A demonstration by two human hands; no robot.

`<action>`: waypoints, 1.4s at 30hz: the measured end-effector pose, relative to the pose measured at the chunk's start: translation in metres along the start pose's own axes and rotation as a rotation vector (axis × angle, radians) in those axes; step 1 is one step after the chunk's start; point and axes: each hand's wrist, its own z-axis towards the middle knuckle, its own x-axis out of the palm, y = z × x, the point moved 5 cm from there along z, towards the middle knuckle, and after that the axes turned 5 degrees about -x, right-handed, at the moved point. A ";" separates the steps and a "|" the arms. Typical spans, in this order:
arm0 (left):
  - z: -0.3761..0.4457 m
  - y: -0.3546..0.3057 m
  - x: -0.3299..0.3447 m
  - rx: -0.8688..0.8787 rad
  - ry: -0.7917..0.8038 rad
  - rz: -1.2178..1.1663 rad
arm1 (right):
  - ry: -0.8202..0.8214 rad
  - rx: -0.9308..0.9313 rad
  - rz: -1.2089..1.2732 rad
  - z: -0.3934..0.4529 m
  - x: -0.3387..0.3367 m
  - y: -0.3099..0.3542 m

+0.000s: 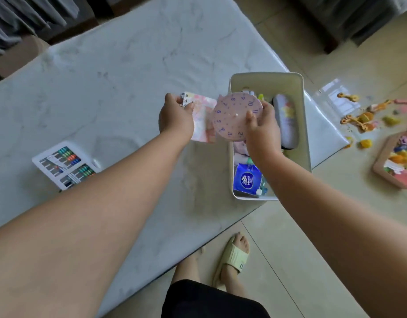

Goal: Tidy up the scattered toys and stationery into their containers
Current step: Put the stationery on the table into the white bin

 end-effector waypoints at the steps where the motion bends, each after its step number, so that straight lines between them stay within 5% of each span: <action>1: -0.015 -0.006 0.013 0.010 0.022 -0.003 | -0.043 0.011 0.006 0.002 -0.019 -0.009; 10: -0.108 -0.017 0.102 -0.017 0.151 0.093 | -0.234 0.304 0.045 0.024 -0.102 -0.075; 15: -0.127 -0.004 0.123 -0.058 0.267 0.100 | 0.005 0.359 0.236 0.023 -0.088 -0.086; 18: -0.122 -0.011 0.123 -0.007 0.235 0.151 | 0.168 0.331 0.371 0.026 -0.075 -0.079; 21: -0.121 -0.021 0.122 0.134 0.184 0.362 | 0.242 0.208 0.021 0.029 -0.070 -0.072; 25: -0.130 -0.023 0.115 0.264 0.202 0.406 | 0.099 0.096 -0.312 0.023 -0.068 -0.062; 33: -0.110 0.010 0.057 0.111 0.110 0.422 | 0.121 -0.079 -0.299 -0.006 -0.032 -0.028; 42: -0.067 0.122 -0.052 -0.079 0.021 0.483 | 0.390 -0.230 -0.329 -0.073 0.094 0.019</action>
